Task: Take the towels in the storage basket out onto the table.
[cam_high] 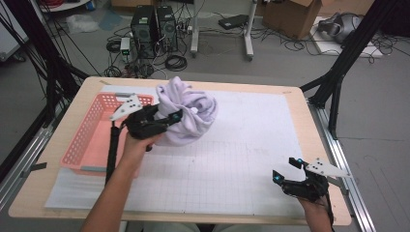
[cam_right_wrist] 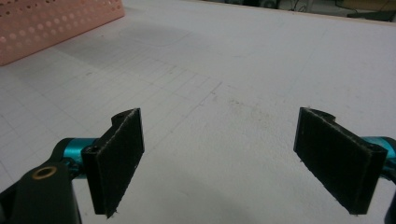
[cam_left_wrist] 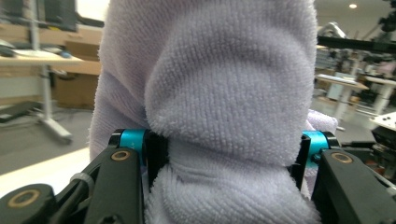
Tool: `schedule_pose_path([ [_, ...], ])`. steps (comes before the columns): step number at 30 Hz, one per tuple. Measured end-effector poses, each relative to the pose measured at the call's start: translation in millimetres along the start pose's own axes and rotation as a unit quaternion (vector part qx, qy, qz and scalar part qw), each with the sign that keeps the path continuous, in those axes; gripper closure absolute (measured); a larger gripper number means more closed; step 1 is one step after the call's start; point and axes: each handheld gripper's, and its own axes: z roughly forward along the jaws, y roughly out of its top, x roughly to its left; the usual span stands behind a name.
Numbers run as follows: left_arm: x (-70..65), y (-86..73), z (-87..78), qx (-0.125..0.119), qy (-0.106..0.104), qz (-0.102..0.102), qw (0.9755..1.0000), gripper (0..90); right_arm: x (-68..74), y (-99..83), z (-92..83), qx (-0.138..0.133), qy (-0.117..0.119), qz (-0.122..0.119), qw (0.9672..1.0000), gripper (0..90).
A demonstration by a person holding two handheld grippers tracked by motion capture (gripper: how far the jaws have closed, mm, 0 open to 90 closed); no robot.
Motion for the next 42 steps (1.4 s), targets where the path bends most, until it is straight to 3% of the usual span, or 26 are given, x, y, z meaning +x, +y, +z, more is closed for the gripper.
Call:
schedule_pose_path([
  [8,-19.0,-28.4,55.1,0.039,-0.04,-0.006,0.9984,49.8,-3.6,-1.2,-0.2,0.002,-0.001,0.005,1.0,14.8],
  [15,-33.2,-49.5,87.6,0.081,-0.057,-0.001,0.9951,49.8,-3.6,-1.5,-1.2,0.0,-0.002,0.002,1.0,14.8],
  [18,-34.8,-57.1,97.9,0.12,-0.037,-0.015,0.9919,48.1,-4.6,-2.0,-1.4,0.001,-0.002,0.003,1.0,14.8],
  [20,-33.3,-62.9,103.9,0.163,-0.007,-0.02,0.9865,43.5,-5.1,-2.3,-1.4,0.003,-0.002,0.004,1.0,14.8],
  [22,-33.6,-67.7,107.0,0.199,0.039,-0.002,0.9792,35.4,-5.4,-2.7,-1.4,0.006,-0.003,0.005,1.0,14.8],
  [23,-34.0,-68.5,106.6,0.21,0.05,0.01,0.9763,28.0,-5.6,-3.0,-1.4,0.007,-0.003,0.005,1.0,14.8],
  [24,-33.8,-68.1,104.2,0.212,0.05,0.017,0.9758,19.0,-5.9,-3.1,-1.5,0.006,-0.003,0.004,1.0,14.8],
  [25,-32.8,-66.9,99.4,0.205,0.051,0.017,0.9773,14.2,-6.1,-3.2,-1.6,0.006,-0.003,0.004,1.0,14.8],
  [27,-30.6,-64.4,88.8,0.184,0.056,0.004,0.9813,14.2,-6.3,-3.5,-1.4,0.008,-0.004,0.007,0.9999,14.8],
  [31,-26.2,-59.8,66.7,0.163,0.07,-0.018,0.984,14.2,-5.4,-3.2,0.7,0.007,-0.001,0.008,0.9999,14.8],
  [34,-26.9,-60.2,48.6,0.147,0.071,-0.013,0.9865,14.4,-3.1,-2.2,2.2,0.008,0.001,0.009,0.9999,14.8],
  [36,-28.5,-59.9,41.5,0.15,0.083,0.001,0.9852,14.4,-3.1,-2.0,3.7,0.007,0.003,0.012,0.9999,14.8],
  [38,-29.2,-57.3,36.3,0.154,0.099,0.001,0.9832,14.4,-2.6,-1.7,5.0,0.006,0.003,0.016,0.9998,14.8],
  [42,-28.5,-51.2,21.0,0.16,0.109,0.004,0.981,14.8,-0.8,-1.2,4.0,0.006,0.003,0.013,0.9999,14.8],
])
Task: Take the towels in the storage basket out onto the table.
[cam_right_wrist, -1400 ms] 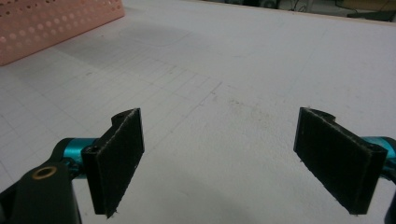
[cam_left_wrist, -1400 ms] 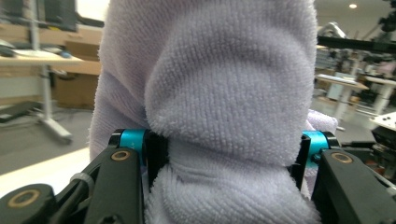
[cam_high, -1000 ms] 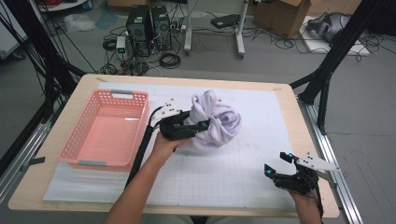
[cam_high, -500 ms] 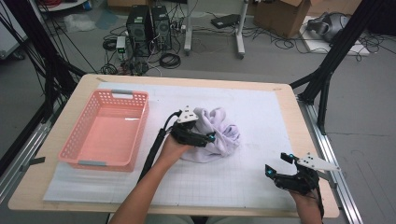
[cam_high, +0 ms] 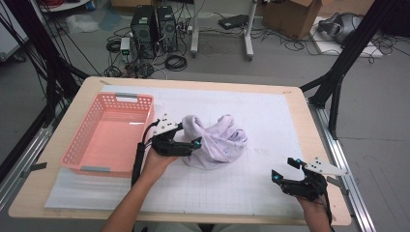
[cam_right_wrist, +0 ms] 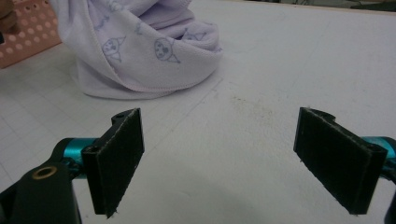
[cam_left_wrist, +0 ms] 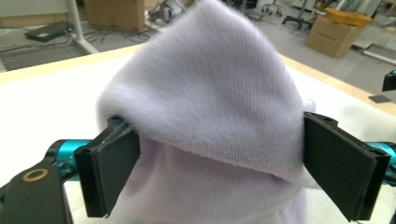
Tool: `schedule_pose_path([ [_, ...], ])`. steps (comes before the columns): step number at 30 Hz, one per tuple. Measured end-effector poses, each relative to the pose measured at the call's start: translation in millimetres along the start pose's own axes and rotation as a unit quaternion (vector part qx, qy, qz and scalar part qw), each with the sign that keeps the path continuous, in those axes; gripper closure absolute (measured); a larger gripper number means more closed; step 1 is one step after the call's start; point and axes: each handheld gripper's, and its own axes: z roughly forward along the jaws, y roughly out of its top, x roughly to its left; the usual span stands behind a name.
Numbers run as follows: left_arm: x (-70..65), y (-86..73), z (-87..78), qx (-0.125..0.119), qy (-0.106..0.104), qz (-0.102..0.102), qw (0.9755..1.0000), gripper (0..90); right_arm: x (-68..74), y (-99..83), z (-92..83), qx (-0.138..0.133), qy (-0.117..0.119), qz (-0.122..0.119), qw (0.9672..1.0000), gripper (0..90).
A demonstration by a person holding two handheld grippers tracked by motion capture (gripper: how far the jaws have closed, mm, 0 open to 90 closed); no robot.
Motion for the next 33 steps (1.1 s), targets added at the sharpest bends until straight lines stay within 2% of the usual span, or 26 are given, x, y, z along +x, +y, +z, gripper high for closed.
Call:
schedule_pose_path([
  [3,4.4,2.5,-11.6,0.001,0.021,-0.005,0.9998,14.8,-1.8,-0.5,0.9,0.001,0.0,0.001,1.0,14.8],
  [6,8.1,4.0,-23.2,-0.01,0.029,-0.011,0.9995,14.8,-1.0,-0.3,1.5,0.003,0.001,0.001,1.0,14.8],
  [9,8.1,-0.8,-30.2,-0.023,0.021,-0.016,0.9994,14.8,-1.2,-0.2,2.2,0.002,0.001,-0.001,1.0,14.8],
  [11,7.4,-6.9,-32.6,-0.032,0.002,-0.02,0.9993,14.8,-1.3,0.1,3.0,0.003,0.0,-0.001,1.0,14.7],
  [13,7.4,-11.9,-31.7,-0.033,-0.011,-0.006,0.9994,14.8,-0.5,1.2,3.9,0.0,0.001,-0.001,1.0,14.7],
  [14,8.0,-12.4,-30.9,-0.027,-0.01,-0.002,0.9996,14.8,0.1,1.9,4.5,0.0,0.001,-0.002,1.0,14.7],
  [18,10.9,-14.5,-32.8,-0.042,-0.012,-0.004,0.999,14.9,0.9,1.7,6.7,0.005,0.001,-0.009,0.9999,14.7],
  [22,9.0,-17.6,-35.7,-0.045,-0.014,-0.001,0.9989,15.6,0.3,0.5,5.7,0.005,0.0,-0.01,0.9999,14.7],
  [23,9.1,-18.4,-36.4,-0.042,-0.012,0.002,0.999,15.7,-0.1,0.3,5.6,0.005,0.0,-0.012,0.9999,14.7],
  [28,8.9,-23.0,-37.6,-0.037,-0.003,-0.008,0.9993,15.7,-1.7,-0.3,6.5,0.009,0.002,-0.01,0.9999,14.7],
  [33,5.5,-23.0,-35.0,-0.033,-0.008,-0.002,0.9994,15.9,-2.8,-0.4,9.9,0.011,0.005,-0.01,0.9999,14.7],
])
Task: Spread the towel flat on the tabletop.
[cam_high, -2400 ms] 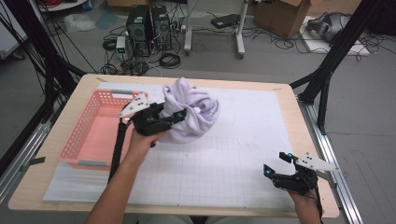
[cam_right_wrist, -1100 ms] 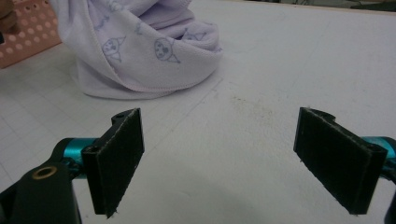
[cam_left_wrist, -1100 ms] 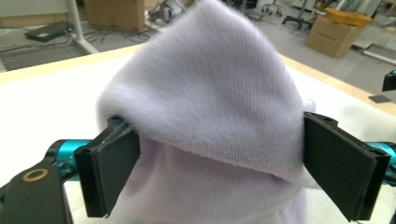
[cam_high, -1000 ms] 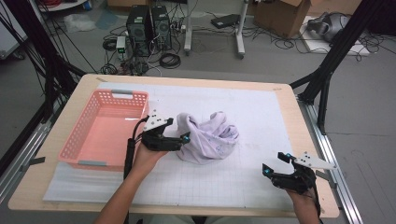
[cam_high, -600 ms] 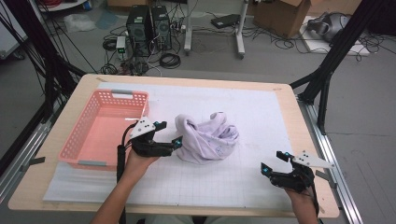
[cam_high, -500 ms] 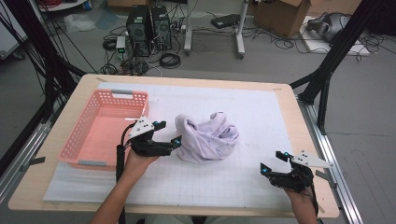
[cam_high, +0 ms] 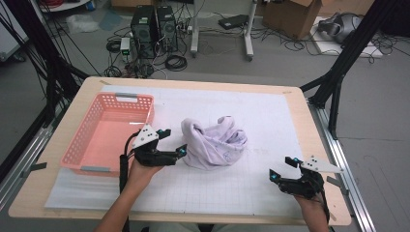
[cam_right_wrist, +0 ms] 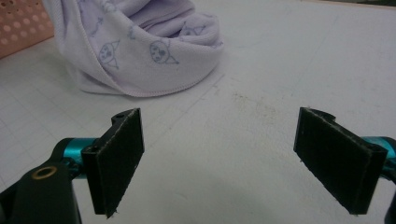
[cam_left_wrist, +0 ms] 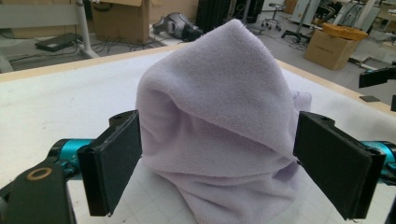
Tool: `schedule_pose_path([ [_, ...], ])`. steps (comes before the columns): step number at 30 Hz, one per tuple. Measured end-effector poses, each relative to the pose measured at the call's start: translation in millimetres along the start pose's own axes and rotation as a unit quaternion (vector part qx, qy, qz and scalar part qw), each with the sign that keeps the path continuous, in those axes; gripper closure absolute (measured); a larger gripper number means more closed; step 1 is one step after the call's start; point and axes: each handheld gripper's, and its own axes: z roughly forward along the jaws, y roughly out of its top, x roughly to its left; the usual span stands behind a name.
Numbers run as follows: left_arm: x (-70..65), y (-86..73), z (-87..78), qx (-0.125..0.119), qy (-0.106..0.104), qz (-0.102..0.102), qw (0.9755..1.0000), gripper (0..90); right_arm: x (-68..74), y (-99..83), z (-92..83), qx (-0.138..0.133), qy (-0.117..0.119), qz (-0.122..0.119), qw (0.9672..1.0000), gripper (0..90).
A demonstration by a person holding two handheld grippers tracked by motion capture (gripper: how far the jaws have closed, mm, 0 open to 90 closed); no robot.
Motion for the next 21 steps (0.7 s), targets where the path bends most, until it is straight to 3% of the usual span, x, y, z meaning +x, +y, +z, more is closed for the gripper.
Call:
schedule_pose_path([
  [5,-4.0,-0.4,2.0,0.001,-0.001,0.003,1.0,15.9,-1.0,0.9,0.6,-0.001,-0.002,0.003,1.0,14.7],
  [13,-3.5,0.4,3.2,0.011,-0.006,-0.01,0.9999,15.9,-3.2,0.5,8.4,0.011,-0.006,0.008,0.9999,14.6],
  [21,-2.3,18.3,3.9,-0.005,0.004,-0.014,0.9999,20.1,-15.4,16.3,33.5,0.034,-0.013,0.019,0.9991,14.3],
])
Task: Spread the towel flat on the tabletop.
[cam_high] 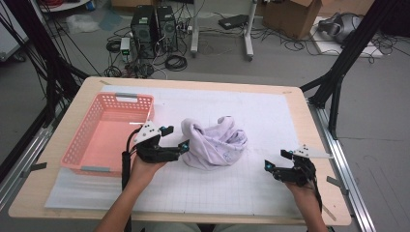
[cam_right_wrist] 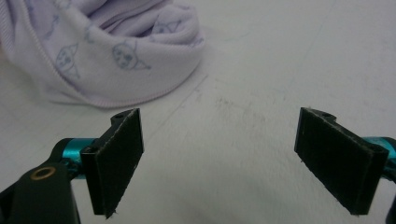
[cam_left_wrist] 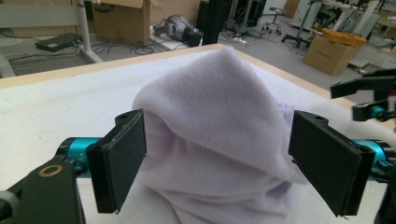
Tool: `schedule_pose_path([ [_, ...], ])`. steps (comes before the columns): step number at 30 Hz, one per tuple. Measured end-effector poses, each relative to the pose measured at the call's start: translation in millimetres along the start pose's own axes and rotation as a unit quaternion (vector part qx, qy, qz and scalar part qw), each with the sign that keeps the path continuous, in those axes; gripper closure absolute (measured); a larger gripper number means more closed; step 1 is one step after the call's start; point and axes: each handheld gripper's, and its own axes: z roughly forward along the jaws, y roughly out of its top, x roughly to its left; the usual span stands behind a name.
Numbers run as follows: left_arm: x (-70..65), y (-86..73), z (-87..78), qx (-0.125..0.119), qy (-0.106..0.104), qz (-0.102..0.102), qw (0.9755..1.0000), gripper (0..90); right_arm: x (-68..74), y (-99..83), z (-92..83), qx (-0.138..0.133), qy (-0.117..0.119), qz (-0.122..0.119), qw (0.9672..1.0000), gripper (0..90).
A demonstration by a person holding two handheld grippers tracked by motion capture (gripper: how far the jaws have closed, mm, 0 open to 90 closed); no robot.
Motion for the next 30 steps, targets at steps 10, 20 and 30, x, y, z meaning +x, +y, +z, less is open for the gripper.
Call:
schedule_pose_path([
  [10,-6.5,12.4,24.9,0.017,-0.019,0.016,0.9996,25.7,-10.2,35.2,52.2,0.015,-0.001,0.016,0.9998,14.3],
  [20,-3.6,2.0,59.8,0.134,-0.017,0.033,0.9904,63.4,22.0,58.9,122.2,0.083,0.057,-0.002,0.995,57.2],
  [30,-18.5,-17.4,42.9,0.132,-0.049,0.061,0.9881,75.6,6.5,36.8,41.0,0.059,-0.045,0.006,0.9972,69.3],
])
